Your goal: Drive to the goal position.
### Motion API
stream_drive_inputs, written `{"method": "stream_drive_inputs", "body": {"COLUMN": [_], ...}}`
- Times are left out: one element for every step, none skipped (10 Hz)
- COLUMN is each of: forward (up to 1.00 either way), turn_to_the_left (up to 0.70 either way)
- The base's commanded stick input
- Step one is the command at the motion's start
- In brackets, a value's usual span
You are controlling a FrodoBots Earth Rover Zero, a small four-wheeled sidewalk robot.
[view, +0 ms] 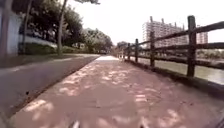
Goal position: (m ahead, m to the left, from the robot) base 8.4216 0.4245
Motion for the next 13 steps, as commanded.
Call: {"method": "stream_drive_inputs", "body": {"forward": [0.70, 0.70, 0.70, 0.70, 0.70, 0.70, 0.70, 0.70, 0.70, 0.70, 0.70, 0.70, 0.70], "turn_to_the_left": [0.00, 0.00, 0.00, 0.00, 0.00, 0.00, 0.00, 0.00, 0.00, 0.00, 0.00, 0.00, 0.00]}}
